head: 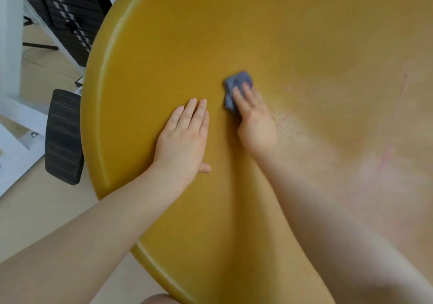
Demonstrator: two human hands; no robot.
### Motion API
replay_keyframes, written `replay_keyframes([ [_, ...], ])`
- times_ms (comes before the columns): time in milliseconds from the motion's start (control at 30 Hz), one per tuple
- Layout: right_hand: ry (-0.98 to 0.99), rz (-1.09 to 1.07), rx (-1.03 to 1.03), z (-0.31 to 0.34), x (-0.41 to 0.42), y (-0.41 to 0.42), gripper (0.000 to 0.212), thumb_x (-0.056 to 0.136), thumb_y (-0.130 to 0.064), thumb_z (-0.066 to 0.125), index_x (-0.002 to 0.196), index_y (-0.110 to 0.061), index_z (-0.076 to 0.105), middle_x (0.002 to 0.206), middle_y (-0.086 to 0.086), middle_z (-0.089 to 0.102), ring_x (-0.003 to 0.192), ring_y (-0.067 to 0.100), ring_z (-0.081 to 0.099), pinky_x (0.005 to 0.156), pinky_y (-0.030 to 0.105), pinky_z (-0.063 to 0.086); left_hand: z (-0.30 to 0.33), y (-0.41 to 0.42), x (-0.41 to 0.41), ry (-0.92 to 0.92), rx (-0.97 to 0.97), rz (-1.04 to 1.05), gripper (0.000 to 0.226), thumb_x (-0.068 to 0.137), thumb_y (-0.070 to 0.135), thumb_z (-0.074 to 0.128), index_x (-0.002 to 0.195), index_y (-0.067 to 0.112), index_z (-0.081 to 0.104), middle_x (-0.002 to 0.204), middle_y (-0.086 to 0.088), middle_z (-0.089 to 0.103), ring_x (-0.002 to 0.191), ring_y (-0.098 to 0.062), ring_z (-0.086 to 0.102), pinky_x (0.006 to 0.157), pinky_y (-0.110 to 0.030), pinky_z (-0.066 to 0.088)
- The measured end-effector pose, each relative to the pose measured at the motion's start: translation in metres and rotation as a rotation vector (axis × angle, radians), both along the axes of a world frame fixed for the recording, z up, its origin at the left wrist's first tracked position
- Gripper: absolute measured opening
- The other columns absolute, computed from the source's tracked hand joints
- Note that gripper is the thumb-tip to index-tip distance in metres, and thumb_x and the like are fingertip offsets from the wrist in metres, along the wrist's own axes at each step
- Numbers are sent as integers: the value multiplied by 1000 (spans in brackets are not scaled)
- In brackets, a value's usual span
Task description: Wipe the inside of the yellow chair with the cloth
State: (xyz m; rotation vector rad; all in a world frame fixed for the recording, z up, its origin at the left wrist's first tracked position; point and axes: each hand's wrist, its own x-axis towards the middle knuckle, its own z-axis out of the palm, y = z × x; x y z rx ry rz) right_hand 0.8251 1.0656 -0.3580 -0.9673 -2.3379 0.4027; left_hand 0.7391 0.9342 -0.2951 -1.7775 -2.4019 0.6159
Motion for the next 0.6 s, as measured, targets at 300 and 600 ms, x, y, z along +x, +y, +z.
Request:
replay_keyframes([
  [300, 167, -64, -26, -5, -16, -15, 69, 65, 15, 36, 131, 0, 47, 139, 25, 40, 131, 42, 33, 103, 36, 29, 2, 3, 2, -37, -13, 9, 113, 78, 60, 57, 147, 2, -12, 154, -12, -22, 143, -26, -17, 115, -36, -11],
  [600, 299, 47, -156, 0, -39, -18, 50, 88, 6, 49, 136, -3, 39, 146, 20, 32, 139, 28, 14, 112, 20, 5, 29, 31, 4, -60, 125, 16, 98, 87, 44, 57, 147, 2, -10, 157, -13, -7, 145, -27, 1, 117, -35, 3],
])
